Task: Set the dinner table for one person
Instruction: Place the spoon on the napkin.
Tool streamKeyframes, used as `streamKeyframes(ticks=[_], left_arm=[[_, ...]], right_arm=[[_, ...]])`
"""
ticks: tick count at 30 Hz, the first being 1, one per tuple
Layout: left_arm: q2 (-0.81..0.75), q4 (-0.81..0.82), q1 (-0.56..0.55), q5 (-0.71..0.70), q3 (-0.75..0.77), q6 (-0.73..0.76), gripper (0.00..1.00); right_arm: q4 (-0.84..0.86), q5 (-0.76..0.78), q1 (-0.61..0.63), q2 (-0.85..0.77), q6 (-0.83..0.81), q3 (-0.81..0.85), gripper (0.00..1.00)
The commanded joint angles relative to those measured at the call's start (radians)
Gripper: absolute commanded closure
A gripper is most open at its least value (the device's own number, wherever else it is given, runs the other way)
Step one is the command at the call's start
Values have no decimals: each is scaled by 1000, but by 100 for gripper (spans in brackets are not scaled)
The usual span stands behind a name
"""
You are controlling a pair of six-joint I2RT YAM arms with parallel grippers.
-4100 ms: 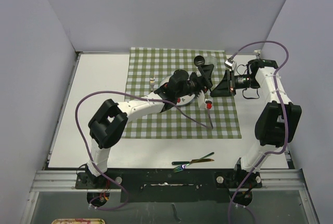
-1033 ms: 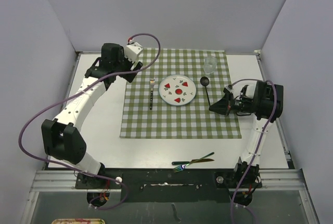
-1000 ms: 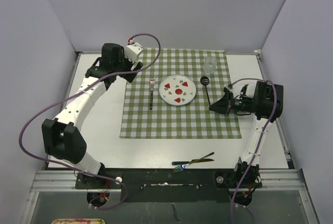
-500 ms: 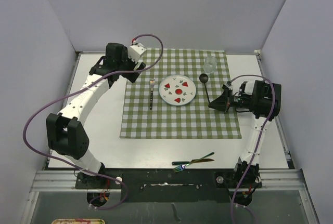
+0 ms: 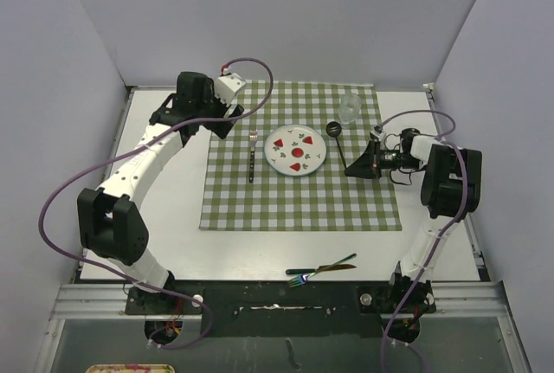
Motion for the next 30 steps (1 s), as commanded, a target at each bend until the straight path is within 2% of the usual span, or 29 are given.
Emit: streamKeyframes(ticks=[1,3,8,12,15,20,30], left_arm=[[-9,40,11,30,0,8,19],[-10,41,17,38,-7,8,19],[-13,42,18,48,-12,12,19],[-8,44,19,45,-11,15,19],[-7,46,18,48,-17,14,19],[2,52,19,49,-32,23,19],[23,55,16,56,-31,35,19]], right_arm=[[272,34,6,-175,281,-78,100],[252,58,28,-191,280,-75,100],[347,97,32,-244,362,-141,100],[314,124,44,-231,335,-120,100],[373,161,46,-248,359,-169,100],[426,166,41,-260,373,-234,100],[455,166,36,-221,394,-240,100]])
